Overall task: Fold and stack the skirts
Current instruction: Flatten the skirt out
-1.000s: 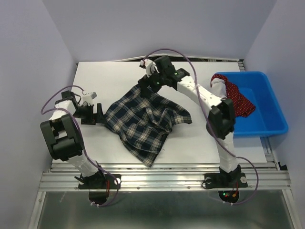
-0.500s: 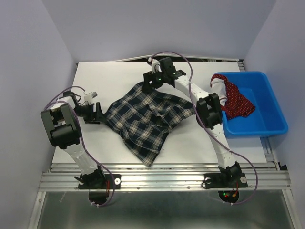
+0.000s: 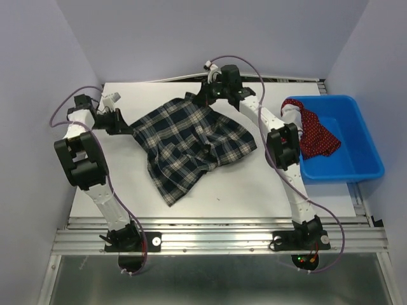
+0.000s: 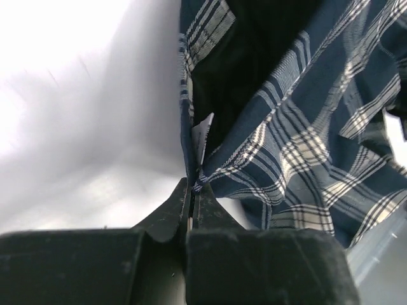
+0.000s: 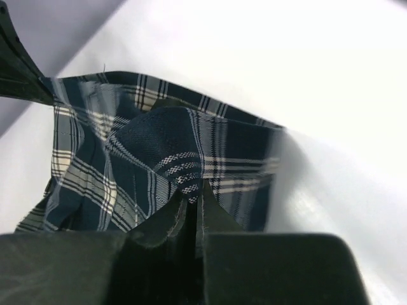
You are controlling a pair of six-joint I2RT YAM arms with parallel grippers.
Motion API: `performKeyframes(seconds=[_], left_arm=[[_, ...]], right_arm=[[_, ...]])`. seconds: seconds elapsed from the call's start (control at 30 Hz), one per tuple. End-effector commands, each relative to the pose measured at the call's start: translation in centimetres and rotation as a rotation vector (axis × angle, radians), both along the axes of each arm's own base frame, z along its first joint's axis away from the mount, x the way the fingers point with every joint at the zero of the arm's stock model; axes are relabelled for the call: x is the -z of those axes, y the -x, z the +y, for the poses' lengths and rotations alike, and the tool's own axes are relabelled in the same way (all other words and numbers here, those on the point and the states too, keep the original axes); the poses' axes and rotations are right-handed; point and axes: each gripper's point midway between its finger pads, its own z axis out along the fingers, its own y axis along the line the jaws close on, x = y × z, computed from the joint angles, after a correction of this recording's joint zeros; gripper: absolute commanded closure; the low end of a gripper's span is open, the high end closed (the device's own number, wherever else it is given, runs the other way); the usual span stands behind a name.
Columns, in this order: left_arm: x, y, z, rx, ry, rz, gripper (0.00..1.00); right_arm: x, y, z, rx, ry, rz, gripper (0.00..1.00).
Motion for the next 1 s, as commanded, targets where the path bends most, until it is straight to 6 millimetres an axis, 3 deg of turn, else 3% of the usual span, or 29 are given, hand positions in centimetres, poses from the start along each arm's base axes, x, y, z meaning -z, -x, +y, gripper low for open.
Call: performKeyframes(seconds=[0.0,0.03,0.07,0.1,0.13,0.2,0.23,0.27,0.3,0.33,0.37,0.4,0.43,0.47,0.5,0.57,0.6,0.63,0.67,0.7,0.8,0.9,0.97], left_arm=[[-10.9,-5.3,1.5,-0.048,-0.119,-0.32,1.0],[-12.9,-6.3,1.7,-0.069,-0.143,-0.372,1.0],[-14.5,-6.9,1.9,-0.082,-0.17,-0.412,1.0],[-18.1,-7.6,1.9,-0.084,-0.221,-0.504,1.0],[-19.9,-7.8,2.1,-0.09,-0.249,-0.551,1.0],[-23.4,-7.0,1.5,-0.081,-0.329,-0.656,1.0],[-24.0,-6.4,1.3,-0.066,-0.366,-0.688,1.0],[-22.4,-5.8,0.9,-0.021,-0.411,-0.702,1.0],[-24.2,-3.9,0.5,-0.01,-0.461,-0.774,1.0],[-21.1,-3.0,0.4,0.036,-0.511,-0.774,1.0],[-20.0,-1.9,0.2,0.065,-0.548,-0.789,1.0],[-21.2,0.2,-0.3,0.087,-0.606,-0.859,1.0],[-16.8,1.9,-0.7,0.129,-0.623,-0.811,1.0],[-16.7,3.6,-1.4,0.21,-0.702,-0.882,1.0],[-15.2,4.7,-1.8,0.258,-0.734,-0.882,1.0],[-11.5,7.2,-2.5,0.367,-0.799,-0.849,0.79],[-9.1,9.1,-3.0,0.444,-0.847,-0.841,0.43],[-6.7,10.6,-3.3,0.476,-0.845,-0.8,0.33],[-6.4,11.2,-3.5,0.48,-0.853,-0.798,0.23],[-6.8,11.8,-3.6,0.47,-0.869,-0.81,0.21],[-6.8,13.0,-3.6,0.456,-0.843,-0.751,0.21],[-7.0,13.1,-3.3,0.411,-0.81,-0.673,0.21],[-7.1,12.8,-3.4,0.36,-0.767,-0.633,0.21]], right_arm=[[-20.1,-4.9,-6.0,0.141,-0.22,-0.473,0.99],[-23.0,-5.2,-7.2,0.17,-0.238,-0.55,0.99],[-24.5,-4.9,-7.4,0.17,-0.251,-0.592,0.99],[-27.0,-4.1,-8.3,0.169,-0.26,-0.664,0.99],[-29.1,-3.4,-8.6,0.167,-0.269,-0.724,0.99],[-30.2,-1.8,-8.6,0.11,-0.254,-0.789,0.99],[-30.6,-0.8,-8.6,0.078,-0.251,-0.807,0.99],[-30.3,1.3,-8.4,0.012,-0.241,-0.799,0.99],[-29.8,2.2,-8.5,-0.028,-0.21,-0.827,0.99],[-28.0,4.3,-8.5,-0.096,-0.185,-0.792,0.99],[-26.7,5.2,-8.7,-0.125,-0.156,-0.785,0.99],[-25.3,5.9,-9.1,-0.16,-0.093,-0.842,0.99],[-25.1,8.6,-9.3,-0.213,-0.057,-0.866,0.99],[-19.0,9.1,-9.9,-0.268,0.049,-0.855,0.99],[-16.4,10.6,-10.0,-0.305,0.094,-0.838,0.99],[-11.2,13.3,-11.2,-0.362,0.199,-0.802,0.65],[-7.5,15.8,-12.1,-0.409,0.261,-0.782,0.2],[-5.0,16.8,-13.0,-0.411,0.326,-0.736,0.12],[-3.4,17.7,-13.7,-0.43,0.361,-0.717,0.06],[-1.2,19.4,-15.0,-0.431,0.4,-0.629,0.0],[0.1,21.4,-16.2,-0.401,0.421,-0.497,0.0],[-1.4,22.0,-17.0,-0.302,0.409,-0.411,0.0],[-3.2,21.2,-17.1,-0.211,0.391,-0.393,0.01]])
